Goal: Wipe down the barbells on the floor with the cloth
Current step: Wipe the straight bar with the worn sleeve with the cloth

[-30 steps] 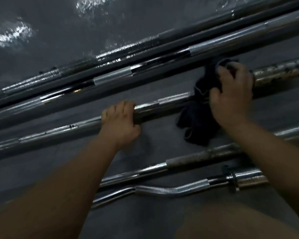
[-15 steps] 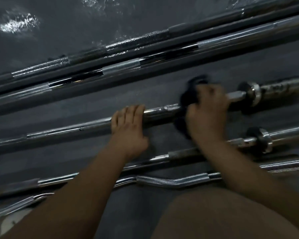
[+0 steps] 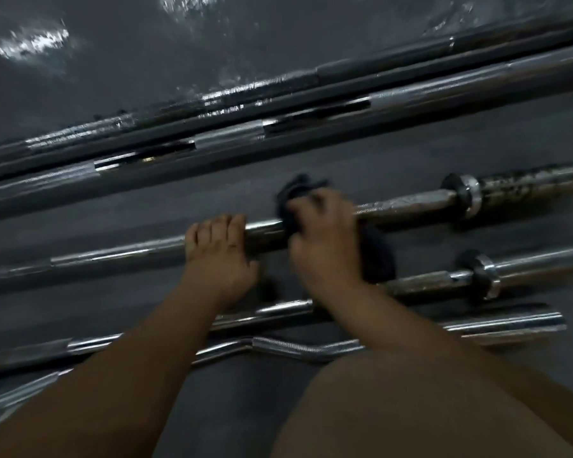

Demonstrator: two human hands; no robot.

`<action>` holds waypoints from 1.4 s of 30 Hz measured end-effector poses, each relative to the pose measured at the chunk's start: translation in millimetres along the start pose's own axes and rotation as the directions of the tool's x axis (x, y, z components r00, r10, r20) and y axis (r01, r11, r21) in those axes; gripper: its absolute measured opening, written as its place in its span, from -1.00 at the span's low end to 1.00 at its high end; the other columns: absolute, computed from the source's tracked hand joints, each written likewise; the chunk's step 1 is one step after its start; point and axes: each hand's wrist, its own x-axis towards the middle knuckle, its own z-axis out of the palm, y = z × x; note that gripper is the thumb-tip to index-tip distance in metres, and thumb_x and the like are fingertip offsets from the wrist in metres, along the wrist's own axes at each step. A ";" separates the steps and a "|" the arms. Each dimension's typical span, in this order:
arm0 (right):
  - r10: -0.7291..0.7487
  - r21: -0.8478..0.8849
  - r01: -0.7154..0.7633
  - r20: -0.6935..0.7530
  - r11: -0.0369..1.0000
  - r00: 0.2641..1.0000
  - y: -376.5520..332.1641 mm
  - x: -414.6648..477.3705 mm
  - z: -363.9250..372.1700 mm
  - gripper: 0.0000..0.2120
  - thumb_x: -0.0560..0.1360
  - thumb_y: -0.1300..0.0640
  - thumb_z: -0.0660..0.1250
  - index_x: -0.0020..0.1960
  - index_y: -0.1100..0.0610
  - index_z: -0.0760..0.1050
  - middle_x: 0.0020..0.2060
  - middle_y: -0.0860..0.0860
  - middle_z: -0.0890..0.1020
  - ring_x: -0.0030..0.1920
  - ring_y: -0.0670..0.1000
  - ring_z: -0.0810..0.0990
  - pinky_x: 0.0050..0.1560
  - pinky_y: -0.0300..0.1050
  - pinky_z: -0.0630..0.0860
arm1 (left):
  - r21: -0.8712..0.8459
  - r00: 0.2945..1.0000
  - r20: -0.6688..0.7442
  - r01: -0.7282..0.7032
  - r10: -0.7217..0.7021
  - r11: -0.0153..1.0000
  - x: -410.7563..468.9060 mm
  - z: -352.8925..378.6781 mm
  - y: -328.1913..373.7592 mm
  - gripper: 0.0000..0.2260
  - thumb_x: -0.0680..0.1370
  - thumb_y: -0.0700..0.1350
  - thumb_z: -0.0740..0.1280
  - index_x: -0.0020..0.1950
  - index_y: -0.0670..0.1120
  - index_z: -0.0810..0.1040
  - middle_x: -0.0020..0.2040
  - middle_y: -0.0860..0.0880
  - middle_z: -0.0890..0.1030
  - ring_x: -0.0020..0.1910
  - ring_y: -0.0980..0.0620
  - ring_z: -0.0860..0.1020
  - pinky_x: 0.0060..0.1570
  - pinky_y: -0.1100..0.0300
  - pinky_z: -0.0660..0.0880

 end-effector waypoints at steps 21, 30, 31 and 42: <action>0.151 -0.288 -0.193 -0.162 0.938 0.975 97.7 4.0 -87.7 -0.52 0.37 0.19 0.24 0.28 0.21 0.52 0.31 0.29 0.42 0.28 0.33 0.36 0.38 0.15 0.29 | -0.051 0.993 0.053 -0.098 0.101 0.994 -12.7 2.5 -14.7 -0.12 0.29 0.15 0.15 0.59 0.08 -0.05 0.56 -0.03 0.09 0.53 -0.04 0.02 0.46 0.02 -0.18; -0.335 -0.004 0.340 0.161 0.940 0.928 8.8 -41.4 -14.3 -0.66 0.33 0.21 0.25 0.04 0.04 0.64 0.10 0.09 0.59 0.05 0.21 0.56 0.05 0.07 0.49 | -0.018 0.988 0.051 -0.144 0.145 0.989 -17.6 -6.5 -18.6 -0.16 0.29 0.18 0.02 0.59 0.06 0.01 0.55 -0.02 0.18 0.51 -0.03 0.14 0.47 0.06 -0.08; -0.215 -0.014 0.215 0.015 0.976 0.977 24.1 -35.4 -31.8 -0.60 0.30 0.26 0.24 0.09 0.09 0.63 0.14 0.15 0.58 0.10 0.23 0.54 0.17 0.06 0.46 | -0.014 0.989 0.060 -0.136 0.137 0.991 -19.0 -3.5 -17.9 -0.14 0.27 0.14 0.07 0.59 0.06 -0.03 0.56 -0.02 0.14 0.52 -0.04 0.10 0.47 0.06 -0.13; -0.155 -0.152 0.170 0.104 0.974 0.982 60.5 -23.3 -63.5 -0.55 0.31 0.26 0.46 0.20 0.11 0.59 0.33 0.19 0.45 0.26 0.28 0.44 0.25 0.11 0.46 | -0.033 0.988 0.093 -0.117 0.120 0.993 -11.9 -6.6 -17.4 -0.14 0.25 0.12 0.13 0.57 0.11 0.01 0.54 -0.01 0.18 0.50 -0.05 0.13 0.45 0.05 -0.08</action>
